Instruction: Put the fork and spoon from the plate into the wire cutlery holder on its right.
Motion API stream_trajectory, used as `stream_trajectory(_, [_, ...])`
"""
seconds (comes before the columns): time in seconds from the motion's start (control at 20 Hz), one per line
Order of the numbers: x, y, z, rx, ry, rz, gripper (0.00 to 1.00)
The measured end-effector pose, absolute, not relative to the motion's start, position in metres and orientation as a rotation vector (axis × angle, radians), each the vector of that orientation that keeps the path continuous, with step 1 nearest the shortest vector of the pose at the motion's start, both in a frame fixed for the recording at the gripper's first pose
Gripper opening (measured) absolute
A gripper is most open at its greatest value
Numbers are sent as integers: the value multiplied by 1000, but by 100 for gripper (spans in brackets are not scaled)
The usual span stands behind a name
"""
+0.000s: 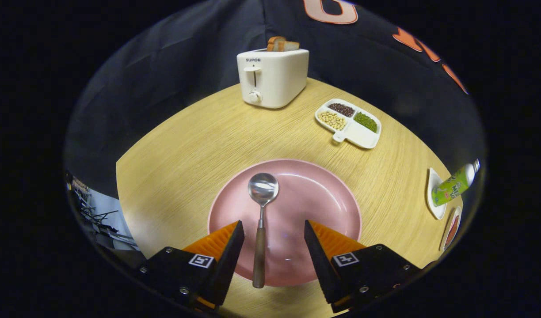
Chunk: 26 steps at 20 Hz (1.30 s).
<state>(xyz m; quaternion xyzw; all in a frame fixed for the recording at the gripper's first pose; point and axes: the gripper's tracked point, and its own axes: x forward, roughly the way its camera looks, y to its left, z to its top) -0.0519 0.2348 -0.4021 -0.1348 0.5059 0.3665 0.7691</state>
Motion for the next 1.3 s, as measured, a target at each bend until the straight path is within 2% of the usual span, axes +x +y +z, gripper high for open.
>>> stream_trajectory(0.15, [-53,238,-412,-361,1150,810,71])
stream_trajectory(0.3, [-52,241,-417,-426,1192,819,49])
stream_trajectory(0.5, [-55,240,-421,-499,1264,811,29])
stream_trajectory(0.65, [-54,234,-422,-525,1303,764,20])
stream_trajectory(0.7, [-55,231,-425,-530,1319,754,15])
stream_trajectory(0.9, [-62,230,-420,-446,1388,731,4])
stream_trajectory(1.0, [-62,230,-412,-387,1404,722,1])
stream_trajectory(1.3, [-51,205,-380,-303,1355,656,1])
